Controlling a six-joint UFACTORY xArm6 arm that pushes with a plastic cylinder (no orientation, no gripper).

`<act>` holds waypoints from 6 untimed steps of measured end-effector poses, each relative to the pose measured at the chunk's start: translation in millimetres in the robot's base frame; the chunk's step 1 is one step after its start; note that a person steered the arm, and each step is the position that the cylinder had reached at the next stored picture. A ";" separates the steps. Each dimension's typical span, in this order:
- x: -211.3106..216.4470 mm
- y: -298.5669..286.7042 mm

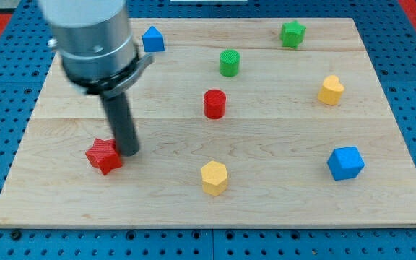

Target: Push the yellow hexagon into the red star

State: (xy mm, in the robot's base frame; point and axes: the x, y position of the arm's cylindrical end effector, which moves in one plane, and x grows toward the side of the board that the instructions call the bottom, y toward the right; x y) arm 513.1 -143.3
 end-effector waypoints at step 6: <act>45.1 139.0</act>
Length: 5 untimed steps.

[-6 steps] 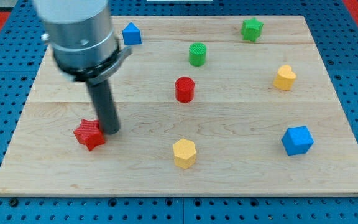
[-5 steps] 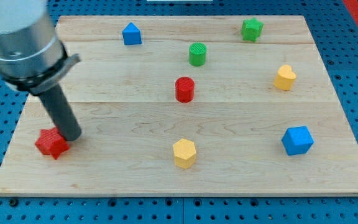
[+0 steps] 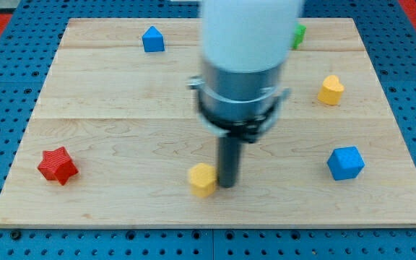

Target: Push the yellow hexagon into the red star

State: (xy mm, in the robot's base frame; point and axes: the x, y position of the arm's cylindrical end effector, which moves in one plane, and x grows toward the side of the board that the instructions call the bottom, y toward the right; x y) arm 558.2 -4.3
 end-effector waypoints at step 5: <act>2.0 -156.4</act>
